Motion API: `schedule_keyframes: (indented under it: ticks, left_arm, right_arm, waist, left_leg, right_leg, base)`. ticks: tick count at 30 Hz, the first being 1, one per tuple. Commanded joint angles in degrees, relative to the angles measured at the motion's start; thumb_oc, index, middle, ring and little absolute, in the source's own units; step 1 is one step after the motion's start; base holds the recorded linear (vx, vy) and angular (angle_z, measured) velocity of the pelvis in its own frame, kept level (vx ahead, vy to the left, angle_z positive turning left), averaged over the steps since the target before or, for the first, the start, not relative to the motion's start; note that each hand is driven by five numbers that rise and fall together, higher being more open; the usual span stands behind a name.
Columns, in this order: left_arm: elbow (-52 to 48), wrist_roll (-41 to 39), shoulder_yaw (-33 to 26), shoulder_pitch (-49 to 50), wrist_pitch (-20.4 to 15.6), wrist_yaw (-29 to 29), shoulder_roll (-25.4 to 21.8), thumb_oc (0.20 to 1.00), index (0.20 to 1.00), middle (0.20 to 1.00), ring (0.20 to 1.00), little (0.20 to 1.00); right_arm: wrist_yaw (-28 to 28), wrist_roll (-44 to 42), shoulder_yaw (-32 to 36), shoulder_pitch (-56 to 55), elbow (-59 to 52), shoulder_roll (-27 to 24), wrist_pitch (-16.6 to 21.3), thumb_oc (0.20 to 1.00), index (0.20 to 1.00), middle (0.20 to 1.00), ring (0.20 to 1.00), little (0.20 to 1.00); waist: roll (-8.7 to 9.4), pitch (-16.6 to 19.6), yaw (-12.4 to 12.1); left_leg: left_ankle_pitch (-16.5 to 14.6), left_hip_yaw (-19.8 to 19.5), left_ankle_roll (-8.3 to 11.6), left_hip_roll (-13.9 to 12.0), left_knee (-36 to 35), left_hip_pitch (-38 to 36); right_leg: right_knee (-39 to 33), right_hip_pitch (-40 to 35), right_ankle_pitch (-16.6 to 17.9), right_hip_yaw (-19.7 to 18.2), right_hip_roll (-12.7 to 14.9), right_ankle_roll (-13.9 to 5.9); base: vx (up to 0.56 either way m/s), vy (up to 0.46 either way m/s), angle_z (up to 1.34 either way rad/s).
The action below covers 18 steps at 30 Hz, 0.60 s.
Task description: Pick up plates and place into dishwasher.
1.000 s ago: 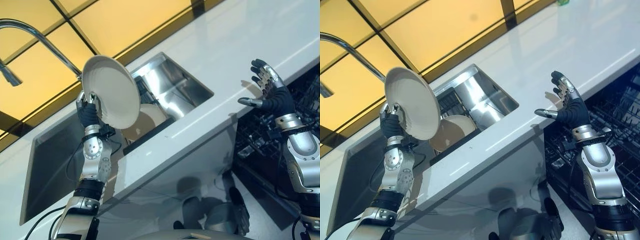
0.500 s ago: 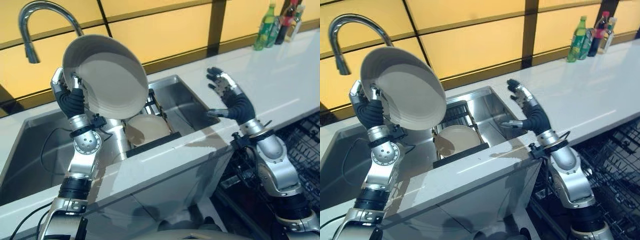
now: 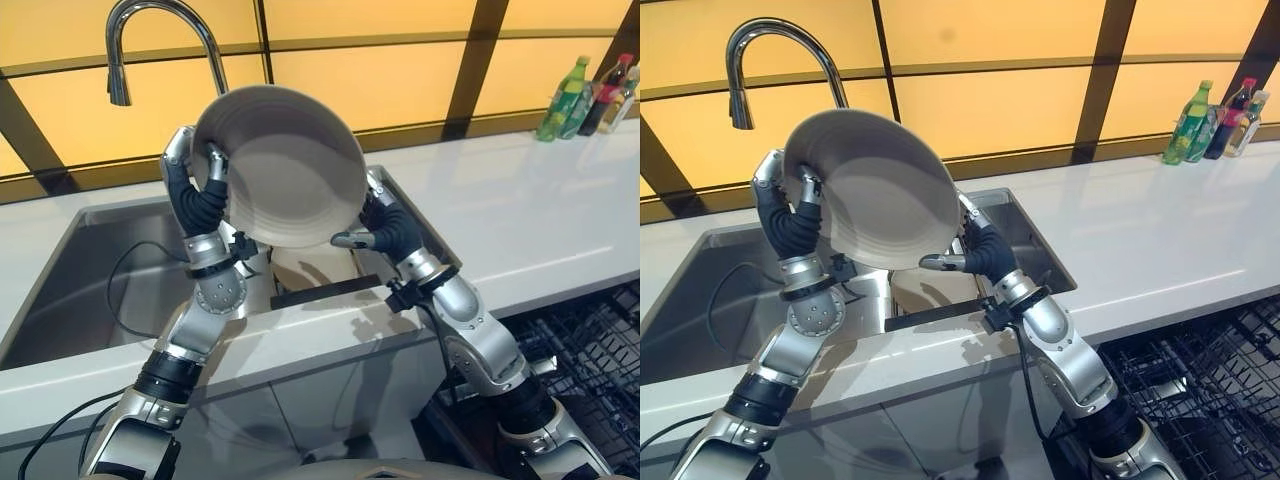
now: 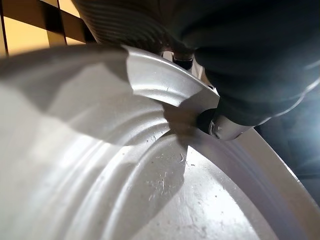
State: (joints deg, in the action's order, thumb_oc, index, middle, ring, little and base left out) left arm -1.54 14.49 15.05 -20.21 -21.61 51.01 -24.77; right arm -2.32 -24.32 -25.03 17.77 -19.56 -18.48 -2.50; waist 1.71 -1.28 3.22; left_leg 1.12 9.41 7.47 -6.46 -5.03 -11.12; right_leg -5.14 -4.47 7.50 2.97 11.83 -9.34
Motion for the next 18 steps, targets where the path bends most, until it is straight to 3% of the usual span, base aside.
schedule_keyframes:
  ticks: [1, 14, 15, 17, 18]
  left_arm:
    - [-0.98, 2.71, 1.89, -9.63, 0.75, 2.92, 1.01, 0.200, 0.200, 0.200, 0.200, 0.200]
    - [-3.03, 4.57, 4.00, -9.20, 1.43, 2.56, 1.70, 0.200, 0.200, 0.200, 0.200, 0.200]
    - [-2.79, 4.31, 3.90, -8.94, 1.03, 2.49, 1.68, 0.200, 0.200, 0.200, 0.200, 0.200]
    - [-2.45, 3.56, 3.36, -8.19, 0.50, 1.82, 1.77, 0.200, 0.200, 0.200, 0.200, 0.200]
    - [-2.28, 3.20, 3.38, -8.06, 0.46, 1.73, 1.76, 0.200, 0.200, 0.200, 0.200, 0.200]
  right_arm:
    - [-3.95, -1.38, -0.20, 7.95, -0.90, 1.38, 3.65, 1.000, 1.000, 1.000, 1.000, 1.000]
    - [-9.18, -4.01, -1.65, 11.88, -0.11, 2.50, 3.83, 1.000, 1.000, 1.000, 1.000, 1.000]
    - [-9.28, -4.05, -1.47, 12.04, 0.07, 2.59, 4.06, 0.912, 0.912, 0.912, 0.912, 0.912]
    - [-10.17, -4.75, -0.87, 12.23, 0.23, 2.65, 4.74, 0.589, 0.589, 0.589, 0.589, 0.589]
    - [-10.49, -5.00, -0.63, 12.39, 0.21, 2.55, 4.84, 0.354, 0.354, 0.354, 0.354, 0.354]
  waist:
    - [-1.48, 0.55, -1.79]
    - [-0.80, 0.84, -3.60]
    - [-0.75, 0.89, -3.72]
    - [-0.63, 1.06, -3.95]
    - [-0.58, 1.20, -4.00]
  left_leg:
    - [-4.35, -4.82, -3.05, 2.56, 4.49, 4.88]
    - [-4.47, -5.80, -3.22, 2.79, 4.06, 4.71]
    - [-4.51, -5.84, -3.25, 2.80, 4.05, 4.67]
    - [-4.51, -5.87, -3.33, 2.86, 4.04, 4.65]
    - [-4.52, -5.91, -3.37, 2.91, 3.97, 4.63]
  right_leg:
    - [5.73, -1.94, -9.05, 4.74, -2.06, 1.86]
    - [4.83, -2.71, -8.78, 5.41, -2.21, 1.78]
    - [4.83, -2.74, -8.77, 5.51, -2.18, 1.78]
    - [4.84, -2.74, -8.69, 5.60, -2.13, 1.78]
    - [4.74, -2.77, -8.64, 5.59, -2.12, 1.76]
  base:
    - [-0.05, -0.044, 0.01]
    - [-0.01, -0.007, 0.02]
    - [0.00, 0.000, 0.00]
    - [0.00, 0.000, 0.00]
    - [0.01, -0.007, 0.04]
